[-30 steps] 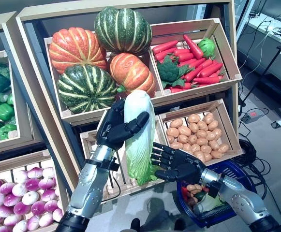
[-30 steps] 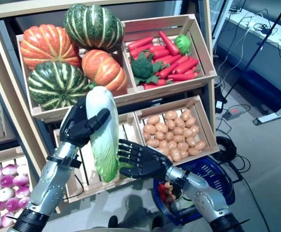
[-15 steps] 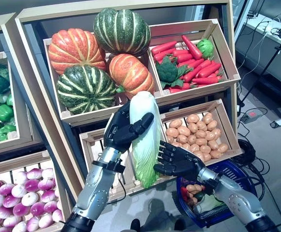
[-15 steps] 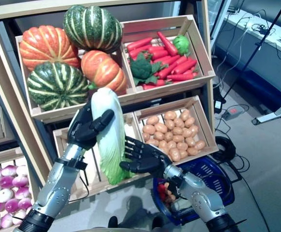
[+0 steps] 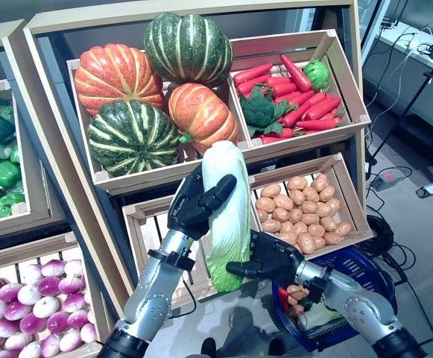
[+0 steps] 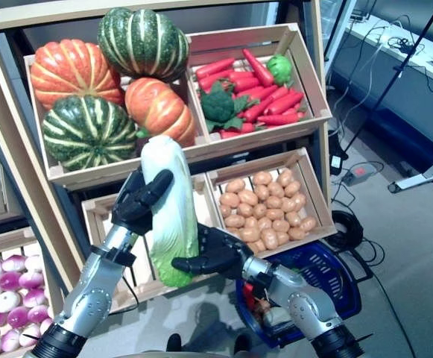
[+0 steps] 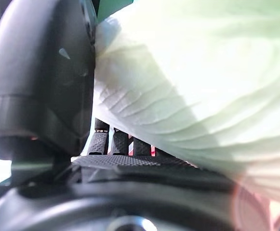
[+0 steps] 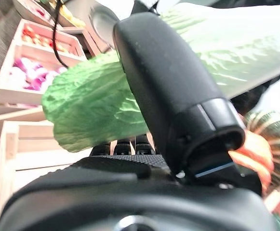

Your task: Put vegetables into the basket

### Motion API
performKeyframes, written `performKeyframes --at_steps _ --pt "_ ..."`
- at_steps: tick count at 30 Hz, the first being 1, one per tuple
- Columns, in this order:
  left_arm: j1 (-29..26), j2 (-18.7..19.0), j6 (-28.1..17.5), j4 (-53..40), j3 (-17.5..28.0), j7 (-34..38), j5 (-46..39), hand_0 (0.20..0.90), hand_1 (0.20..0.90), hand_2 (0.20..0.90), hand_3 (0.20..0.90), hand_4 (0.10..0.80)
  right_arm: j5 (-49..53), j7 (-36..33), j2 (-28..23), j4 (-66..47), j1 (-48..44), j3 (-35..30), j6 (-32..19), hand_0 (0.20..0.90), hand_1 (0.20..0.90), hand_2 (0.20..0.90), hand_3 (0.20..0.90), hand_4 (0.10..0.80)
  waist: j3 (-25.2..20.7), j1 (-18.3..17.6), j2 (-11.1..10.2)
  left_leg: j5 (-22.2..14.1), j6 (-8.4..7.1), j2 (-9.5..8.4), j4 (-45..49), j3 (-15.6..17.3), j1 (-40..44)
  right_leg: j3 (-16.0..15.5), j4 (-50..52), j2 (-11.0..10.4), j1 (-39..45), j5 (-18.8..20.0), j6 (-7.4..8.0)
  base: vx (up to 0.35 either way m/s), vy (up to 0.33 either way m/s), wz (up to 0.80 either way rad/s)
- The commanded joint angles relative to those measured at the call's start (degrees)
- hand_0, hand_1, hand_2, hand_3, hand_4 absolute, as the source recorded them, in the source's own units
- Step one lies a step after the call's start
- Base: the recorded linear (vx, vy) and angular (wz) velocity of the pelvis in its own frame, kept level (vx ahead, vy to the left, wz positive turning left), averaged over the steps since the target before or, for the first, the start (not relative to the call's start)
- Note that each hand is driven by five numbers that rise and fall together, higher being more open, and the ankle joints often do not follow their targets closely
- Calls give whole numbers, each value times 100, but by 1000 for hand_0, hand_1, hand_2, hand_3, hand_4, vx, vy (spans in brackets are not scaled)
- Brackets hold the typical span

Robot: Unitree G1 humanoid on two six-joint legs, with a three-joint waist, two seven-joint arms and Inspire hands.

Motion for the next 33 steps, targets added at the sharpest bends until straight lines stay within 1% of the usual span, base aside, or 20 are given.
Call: performKeyframes --at_steps 1,7,9,10,16,19,24,26,27,28,29,30,31,33 --pt "-779 -290 -70 49 -224 -662 -460 300 300 300 300 400 902 931 479 -807 -474 299 -121 900 900 900 900 800 -475 18 -301 -263 -23 -36 9 -44 -34 -32 13 -101 212 62 -55 0 0 0" --pt "-719 -341 141 86 -335 -870 -541 300 300 300 300 400 874 1163 518 -841 -494 449 -209 900 900 900 900 800 -512 27 -283 -256 -21 -34 9 -35 -34 -6 13 -102 207 65 -44 0 0 0" --pt "-713 -344 165 90 -352 -892 -516 300 300 300 300 400 882 1158 522 -855 -483 452 -222 634 634 634 634 623 -517 24 -278 -257 -18 -36 9 -39 -40 0 13 -101 202 64 -45 0 0 0" --pt "-694 -325 163 99 -372 -922 -510 300 300 300 300 400 916 1124 498 -861 -488 442 -263 300 300 300 300 400 -519 23 -276 -256 -16 -40 9 -44 -44 5 13 -100 198 64 -44 0 0 0" --pt "-653 -274 139 84 -400 -928 -473 300 300 300 300 400 1001 1085 483 -864 -437 402 -377 300 300 300 300 400 -503 15 -264 -250 -7 -35 9 -40 -34 24 13 -96 204 68 -45 0 0 0" --pt "-631 -244 98 84 -384 -915 -305 300 300 300 300 400 972 1076 463 -839 -406 359 -408 300 300 300 300 400 -502 9 -252 -253 -3 -42 9 -51 -25 34 13 -88 210 63 -47 0 0 0" --pt "-614 -57 -145 21 -329 -770 297 300 300 300 300 400 951 835 329 -861 -301 253 -454 300 300 300 300 400 -491 12 -243 -249 -1 -46 9 -60 -28 23 13 -91 220 51 -40 0 0 0" --pt "-606 69 -325 2 -248 -627 708 300 300 300 300 400 865 740 260 -828 -223 156 -461 300 300 300 300 400 -481 10 -237 -245 0 -43 9 -52 -21 25 13 -89 223 54 -39 39 -9 0" --pt "-583 199 -481 -57 -130 -513 1025 509 509 509 509 540 834 598 181 -816 -112 50 -510 300 300 300 300 400 -473 11 -229 -239 0 -45 9 -52 -25 21 13 -88 222 54 -36 38 -10 0" --pt "-580 213 -497 -64 -116 -497 1058 509 509 509 509 540 825 579 174 -815 -100 40 -520 300 300 300 300 400 -473 11 -229 -239 0 -45 9 -53 -26 21 13 -88 222 54 -36 47 -12 0" --pt "-552 320 -620 -100 24 -339 1320 827 827 827 827 751 783 416 115 -788 3 -66 -598 300 300 300 300 400 -462 10 -219 -232 0 -43 9 -51 -29 20 13 -87 218 55 -38 43 -13 0" --pt "-515 416 -713 -120 135 -213 1465 900 900 900 900 800 824 265 70 -772 80 -153 -659 300 300 300 300 400 -453 12 -215 -230 -3 -42 9 -50 -29 17 13 -88 214 58 -37 57 -17 0" --pt "-457 473 -754 -156 232 -115 1561 900 900 900 900 800 839 177 42 -757 164 -226 -714 300 300 300 300 400 -443 14 -212 -227 -6 -41 9 -47 -23 14 13 -87 218 61 -36 65 -20 0" --pt "-271 699 -817 -250 654 196 1936 900 900 900 900 800 827 -129 3 -681 451 -539 -893 300 300 300 300 400 -398 10 -197 -217 -8 -37 9 -34 -25 8 13 -81 215 57 -47 65 -24 1"
